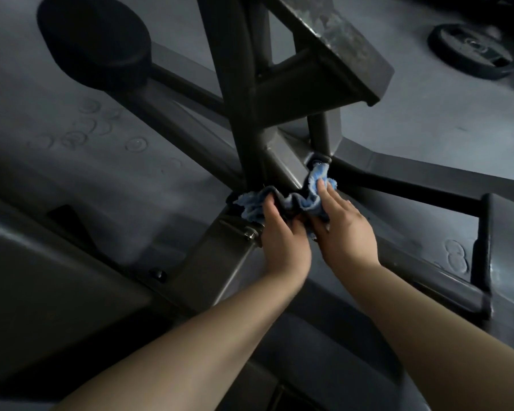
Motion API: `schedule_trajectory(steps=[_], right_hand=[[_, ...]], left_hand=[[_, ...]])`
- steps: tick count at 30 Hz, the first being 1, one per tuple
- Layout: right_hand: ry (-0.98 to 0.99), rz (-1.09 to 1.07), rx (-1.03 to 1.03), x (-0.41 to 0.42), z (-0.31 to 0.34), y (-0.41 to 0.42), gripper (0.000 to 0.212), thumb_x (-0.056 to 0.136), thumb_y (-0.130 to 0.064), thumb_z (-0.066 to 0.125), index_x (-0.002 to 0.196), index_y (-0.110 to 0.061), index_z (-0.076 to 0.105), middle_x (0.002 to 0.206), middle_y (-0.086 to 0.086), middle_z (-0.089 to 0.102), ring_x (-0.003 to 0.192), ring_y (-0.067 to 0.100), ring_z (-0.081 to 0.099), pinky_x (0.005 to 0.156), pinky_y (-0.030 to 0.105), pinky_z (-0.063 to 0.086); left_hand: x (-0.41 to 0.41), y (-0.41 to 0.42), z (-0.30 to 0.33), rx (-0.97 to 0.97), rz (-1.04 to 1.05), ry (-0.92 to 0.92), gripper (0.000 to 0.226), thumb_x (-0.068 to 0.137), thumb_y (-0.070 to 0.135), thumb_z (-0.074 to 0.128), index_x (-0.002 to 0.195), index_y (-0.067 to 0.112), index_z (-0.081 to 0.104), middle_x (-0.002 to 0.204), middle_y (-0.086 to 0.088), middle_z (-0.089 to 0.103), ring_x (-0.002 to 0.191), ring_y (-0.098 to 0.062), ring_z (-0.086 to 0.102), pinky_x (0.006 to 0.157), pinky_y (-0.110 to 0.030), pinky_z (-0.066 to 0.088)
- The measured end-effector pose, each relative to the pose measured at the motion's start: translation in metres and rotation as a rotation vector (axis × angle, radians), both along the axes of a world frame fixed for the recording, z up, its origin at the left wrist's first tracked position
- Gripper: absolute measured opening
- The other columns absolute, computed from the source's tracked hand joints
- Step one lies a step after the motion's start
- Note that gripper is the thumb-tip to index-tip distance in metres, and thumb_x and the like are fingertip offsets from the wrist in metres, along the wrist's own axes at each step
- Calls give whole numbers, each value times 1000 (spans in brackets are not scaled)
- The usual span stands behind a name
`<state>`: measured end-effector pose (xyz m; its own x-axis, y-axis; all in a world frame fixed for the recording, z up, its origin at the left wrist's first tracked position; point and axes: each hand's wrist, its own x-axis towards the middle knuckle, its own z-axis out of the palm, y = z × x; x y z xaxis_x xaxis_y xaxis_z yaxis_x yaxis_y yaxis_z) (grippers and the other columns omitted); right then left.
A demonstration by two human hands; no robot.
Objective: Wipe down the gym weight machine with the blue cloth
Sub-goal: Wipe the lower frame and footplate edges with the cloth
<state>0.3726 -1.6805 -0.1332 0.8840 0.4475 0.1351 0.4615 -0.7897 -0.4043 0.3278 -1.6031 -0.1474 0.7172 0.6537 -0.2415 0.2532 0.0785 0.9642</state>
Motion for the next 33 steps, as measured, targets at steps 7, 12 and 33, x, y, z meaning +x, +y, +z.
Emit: schedule_trajectory(steps=[7, 12, 33], right_hand=[[-64, -125, -113, -14, -20, -27, 55, 82, -7, 68, 134, -4, 50, 131, 16, 56, 123, 32, 53, 107, 45, 33], [124, -137, -76, -20, -16, -17, 65, 93, -7, 50, 150, -15, 19, 156, 6, 21, 144, 21, 20, 112, 30, 24], [57, -106, -55, -26, -25, -7, 74, 92, 0, 48, 150, -17, 5, 158, 6, 10, 146, 21, 9, 115, 31, 19]], left_hand=[[-5, -10, -10, 39, -159, 82, 57, 93, 2, 45, 145, 10, 24, 141, -11, 45, 129, -19, 44, 97, -18, 32], [-10, -13, -5, -76, -264, 114, 66, 91, -1, 44, 149, 14, 17, 144, -6, 39, 132, -18, 40, 104, -21, 30], [6, 4, -5, -738, -23, -76, 68, 84, -13, 40, 145, 14, 31, 139, -15, 47, 125, -26, 48, 107, -38, 38]])
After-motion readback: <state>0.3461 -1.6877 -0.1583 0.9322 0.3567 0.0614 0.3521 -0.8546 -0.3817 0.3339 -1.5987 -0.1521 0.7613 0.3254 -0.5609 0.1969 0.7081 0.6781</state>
